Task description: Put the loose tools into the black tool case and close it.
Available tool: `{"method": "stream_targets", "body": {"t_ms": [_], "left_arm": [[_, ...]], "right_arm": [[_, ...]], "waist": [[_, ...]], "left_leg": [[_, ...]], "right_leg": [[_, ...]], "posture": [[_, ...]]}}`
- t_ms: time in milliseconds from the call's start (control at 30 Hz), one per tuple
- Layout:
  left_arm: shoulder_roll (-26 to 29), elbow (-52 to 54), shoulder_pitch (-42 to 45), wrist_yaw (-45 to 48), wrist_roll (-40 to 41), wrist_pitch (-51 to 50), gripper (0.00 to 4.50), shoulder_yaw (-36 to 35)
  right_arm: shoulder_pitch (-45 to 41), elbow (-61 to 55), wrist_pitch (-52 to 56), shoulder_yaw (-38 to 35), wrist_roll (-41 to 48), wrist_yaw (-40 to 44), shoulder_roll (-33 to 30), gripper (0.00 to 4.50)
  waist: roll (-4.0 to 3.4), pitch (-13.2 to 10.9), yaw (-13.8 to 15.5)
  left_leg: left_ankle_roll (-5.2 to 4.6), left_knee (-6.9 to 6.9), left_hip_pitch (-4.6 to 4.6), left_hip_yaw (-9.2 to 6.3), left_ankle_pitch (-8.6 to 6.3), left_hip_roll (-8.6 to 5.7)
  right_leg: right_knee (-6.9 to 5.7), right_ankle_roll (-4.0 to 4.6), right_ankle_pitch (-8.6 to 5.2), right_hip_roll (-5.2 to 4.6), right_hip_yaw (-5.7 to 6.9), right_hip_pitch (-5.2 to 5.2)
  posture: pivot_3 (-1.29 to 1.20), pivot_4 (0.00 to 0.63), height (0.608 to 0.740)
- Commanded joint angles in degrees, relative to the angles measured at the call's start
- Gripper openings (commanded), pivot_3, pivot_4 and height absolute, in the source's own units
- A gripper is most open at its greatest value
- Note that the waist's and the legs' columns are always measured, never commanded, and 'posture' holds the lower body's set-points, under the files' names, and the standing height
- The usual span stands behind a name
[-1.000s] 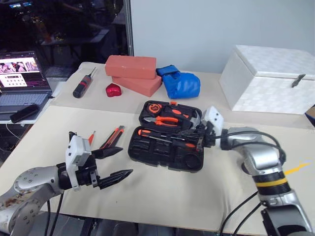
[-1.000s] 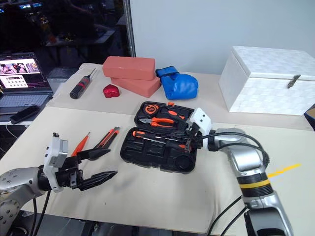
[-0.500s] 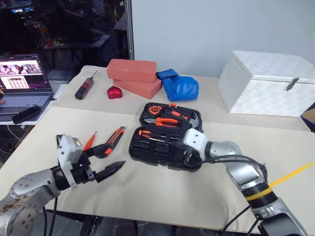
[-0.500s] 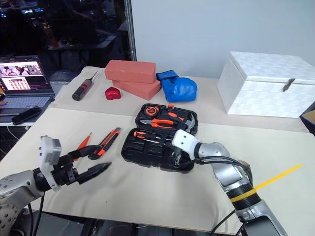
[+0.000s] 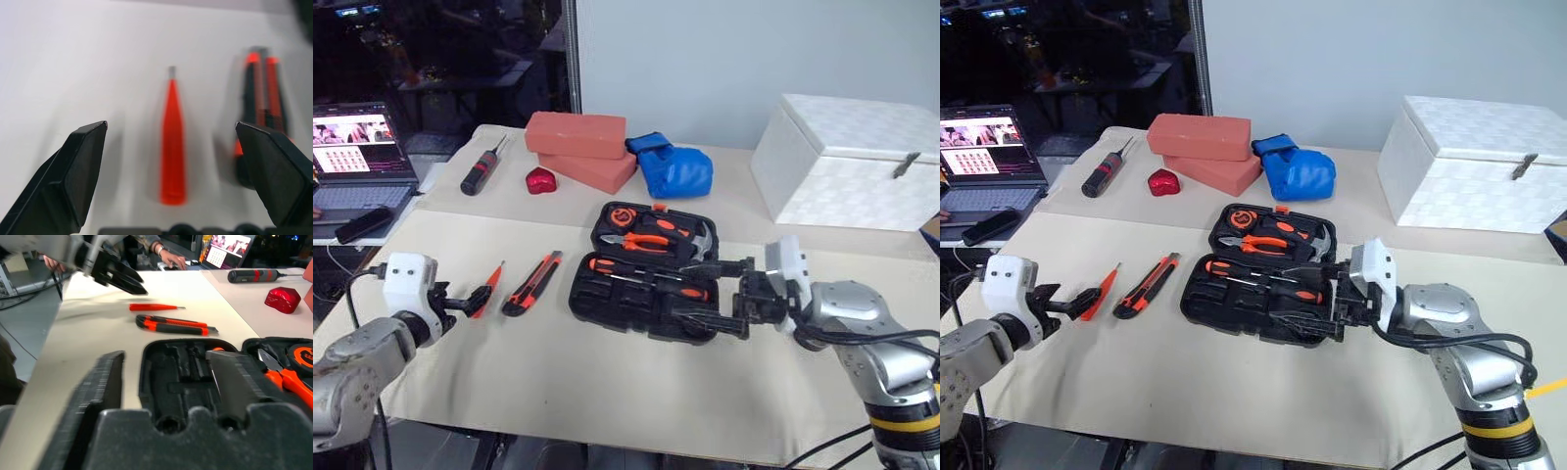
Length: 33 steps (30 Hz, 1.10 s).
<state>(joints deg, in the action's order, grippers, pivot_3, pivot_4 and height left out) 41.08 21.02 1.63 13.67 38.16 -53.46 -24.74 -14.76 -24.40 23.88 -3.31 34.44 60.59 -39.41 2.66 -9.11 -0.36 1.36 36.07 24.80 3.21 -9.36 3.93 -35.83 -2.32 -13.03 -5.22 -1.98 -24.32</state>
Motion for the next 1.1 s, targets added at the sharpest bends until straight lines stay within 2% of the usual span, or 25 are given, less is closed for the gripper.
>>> {"method": "stream_targets", "body": {"t_ms": [33,133,233,300,333,367,400,500,600,667,733,800,833,933,1000,1033,1100], "left_arm": [[0.9,-2.8,3.5,1.0,-2.8,-0.2,4.50,3.3],[0.6,-5.7,4.7,0.7,-4.6,-0.7,4.50,4.4],[0.6,-7.9,5.1,1.6,-6.1,-0.7,3.76,5.6],[0.5,-8.7,4.9,2.6,-6.6,-0.4,3.10,6.0],[0.5,-8.9,4.7,3.6,-6.3,-0.1,2.98,6.0],[0.6,-8.8,4.4,4.9,-6.3,0.6,2.29,6.0],[0.6,-8.8,4.3,5.8,-6.4,1.1,2.29,6.0],[-0.2,-7.3,4.4,10.0,-3.7,3.7,1.31,2.7],[2.0,-4.6,6.2,17.5,3.5,2.7,1.31,-2.6],[6.2,-3.6,7.4,23.6,5.2,2.4,1.31,-1.7],[9.8,-3.4,9.8,29.1,5.9,2.6,1.31,1.7],[12.8,-3.1,15.6,36.0,2.5,7.0,1.31,10.2],[12.5,-4.3,19.3,37.4,1.5,7.7,1.31,13.5],[7.7,-10.6,29.7,33.5,-2.0,7.2,1.31,19.3],[4.1,-13.6,32.8,29.6,-2.8,7.2,1.82,18.5],[2.8,-14.6,32.7,27.1,-3.5,6.9,1.94,17.4],[1.2,-14.5,30.4,22.3,-5.3,6.3,2.86,15.4]], "right_arm": [[1.6,-4.5,0.9,-3.4,2.4,-1.6,-1.5,4.46],[3.4,-6.2,0.7,-3.7,2.4,-2.3,-2.0,4.46],[5.0,-7.9,0.4,-4.1,2.8,-2.6,-2.2,4.50],[5.8,-8.8,-0.4,-4.5,2.8,-2.4,-2.3,4.50],[6.3,-9.2,-1.2,-4.8,2.6,-2.3,-2.3,4.50],[6.7,-9.5,-1.9,-5.1,2.4,-2.1,-2.3,4.50],[7.0,-9.7,-2.3,-5.3,2.3,-2.1,-2.3,4.50],[8.1,-9.8,-3.5,-5.7,1.6,-1.9,-2.6,4.50],[9.7,-10.6,-4.4,-6.9,1.6,-2.3,-2.8,4.50],[10.9,-11.7,-4.3,-8.3,2.4,-3.1,-2.8,4.50],[12.0,-12.7,-3.9,-9.5,2.8,-3.9,-2.7,4.50],[14.4,-14.2,-3.9,-11.8,2.7,-4.9,-2.8,4.50],[15.6,-14.9,-3.7,-12.9,2.7,-5.5,-2.9,4.50],[19.2,-17.5,-3.3,-15.7,2.7,-7.0,-3.3,4.50],[21.4,-19.9,-2.9,-16.9,3.0,-8.5,-3.0,4.50],[22.2,-20.9,-2.8,-17.0,3.1,-9.1,-2.9,4.50],[23.5,-22.2,-2.9,-17.0,3.4,-9.8,-2.8,4.50]], "waist": [[0.03,0.0,0.0],[0.04,0.0,-0.1],[0.05,0.0,-0.2],[0.06,0.0,-0.2],[0.06,0.0,-0.2],[0.06,0.0,-0.2],[0.06,0.0,-0.2],[0.08,0.0,-0.1],[0.25,-0.1,-0.1],[0.30,-0.2,-0.1],[0.29,-0.2,0.0],[0.24,-0.2,0.5],[0.21,-0.2,1.1],[0.10,-0.2,1.7],[0.13,-0.2,1.4],[0.13,-0.2,1.0],[0.13,-0.2,0.1]], "left_leg": [[0.00,0.00,0.00,0.00,0.00,0.00],[0.01,-0.01,0.00,-0.01,0.00,0.01],[0.00,-0.05,0.00,-0.02,0.00,0.01],[0.00,-0.07,0.00,-0.01,0.00,0.01],[-0.01,-0.06,0.01,-0.01,0.00,0.01],[-0.01,-0.07,0.01,-0.02,0.00,0.01],[0.00,-0.07,0.01,-0.02,0.00,0.00],[0.01,-0.05,0.01,0.00,0.00,0.00],[0.01,-0.05,0.02,0.00,-0.01,0.01],[0.01,-0.05,0.06,-0.02,-0.01,0.04],[0.01,-0.06,0.07,-0.02,-0.01,0.04],[0.02,-0.05,0.06,0.01,-0.01,0.01],[0.02,-0.05,0.06,0.03,-0.01,-0.02],[0.05,-0.03,0.06,0.04,-0.03,-0.06],[0.04,0.05,0.17,0.04,-0.02,-0.04],[-0.04,0.13,0.29,0.00,0.02,-0.04],[-0.45,0.14,0.31,-0.04,0.26,-0.01]], "right_leg": [[0.01,0.02,0.01,0.00,0.00,-0.01],[0.01,0.03,0.02,0.01,0.01,-0.02],[0.01,0.03,0.02,0.03,0.01,-0.03],[0.01,0.02,0.02,0.03,0.00,-0.03],[0.01,0.02,0.02,0.03,0.01,-0.04],[0.02,0.02,0.01,0.02,0.01,-0.02],[0.02,0.02,0.01,0.01,0.01,-0.02],[0.04,0.01,0.01,-0.02,0.01,-0.02],[0.04,0.02,0.01,-0.03,0.04,-0.04],[0.03,0.04,0.03,-0.02,0.07,-0.07],[0.02,0.05,0.03,-0.03,0.08,-0.09],[0.06,0.04,0.02,-0.05,0.08,-0.05],[0.09,0.03,0.02,-0.08,0.07,-0.05],[0.40,0.02,0.02,-0.09,0.08,0.04],[0.41,-0.02,0.07,-0.05,0.07,0.13],[0.39,-0.11,0.11,-0.02,0.06,0.10],[0.38,-0.20,0.15,0.06,-0.02,0.07]], "posture": [[0.00,0.150,0.740],[0.00,0.150,0.740],[0.00,0.150,0.740],[0.00,0.150,0.740],[0.00,0.150,0.740],[0.00,0.150,0.740],[0.00,0.150,0.740],[0.00,0.150,0.740],[0.00,0.150,0.740],[0.00,0.150,0.740],[0.00,0.150,0.740],[0.00,0.150,0.740],[0.00,0.150,0.740],[0.00,0.150,0.740],[0.00,0.150,0.740],[0.00,0.150,0.740],[0.00,0.150,0.740]]}}
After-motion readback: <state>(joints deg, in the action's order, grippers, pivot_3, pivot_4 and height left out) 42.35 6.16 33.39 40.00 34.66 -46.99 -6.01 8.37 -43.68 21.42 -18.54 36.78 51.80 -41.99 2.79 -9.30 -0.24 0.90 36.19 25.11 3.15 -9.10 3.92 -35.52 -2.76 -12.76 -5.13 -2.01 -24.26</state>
